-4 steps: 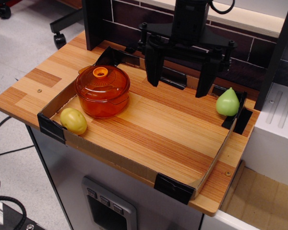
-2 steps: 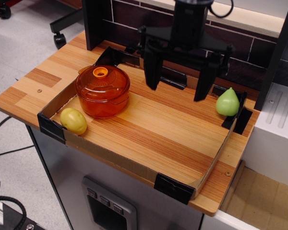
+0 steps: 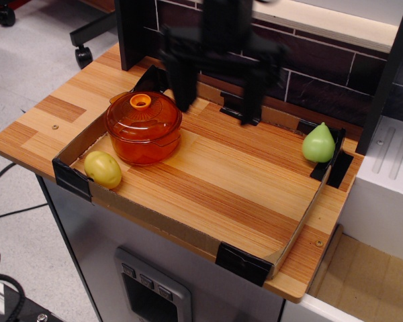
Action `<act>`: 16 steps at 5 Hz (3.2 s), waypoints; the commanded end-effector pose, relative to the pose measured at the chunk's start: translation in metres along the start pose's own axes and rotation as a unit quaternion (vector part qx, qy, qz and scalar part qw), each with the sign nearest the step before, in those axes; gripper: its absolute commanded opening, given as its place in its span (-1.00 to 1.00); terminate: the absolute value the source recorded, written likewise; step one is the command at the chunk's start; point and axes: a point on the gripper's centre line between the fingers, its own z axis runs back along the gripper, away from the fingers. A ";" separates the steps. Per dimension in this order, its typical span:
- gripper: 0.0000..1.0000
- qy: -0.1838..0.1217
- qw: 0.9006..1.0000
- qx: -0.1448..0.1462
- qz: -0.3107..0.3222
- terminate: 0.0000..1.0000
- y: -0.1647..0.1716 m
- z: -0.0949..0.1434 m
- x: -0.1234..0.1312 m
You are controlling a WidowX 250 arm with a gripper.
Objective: Take lid off pot
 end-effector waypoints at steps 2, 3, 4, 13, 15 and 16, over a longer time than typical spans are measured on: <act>1.00 -0.022 0.999 -0.014 0.025 -1.00 0.062 0.017 0.037; 1.00 -0.024 0.999 -0.013 0.034 -1.00 0.075 0.017 0.045; 1.00 -0.022 0.999 -0.005 0.039 -1.00 0.085 0.009 0.050; -1.00 -0.026 0.998 0.044 0.034 -1.00 0.102 -0.040 0.060; -1.00 -0.112 0.989 0.073 0.057 -1.00 0.111 -0.007 0.060; -1.00 -0.103 0.989 0.072 0.076 -1.00 0.111 0.009 0.061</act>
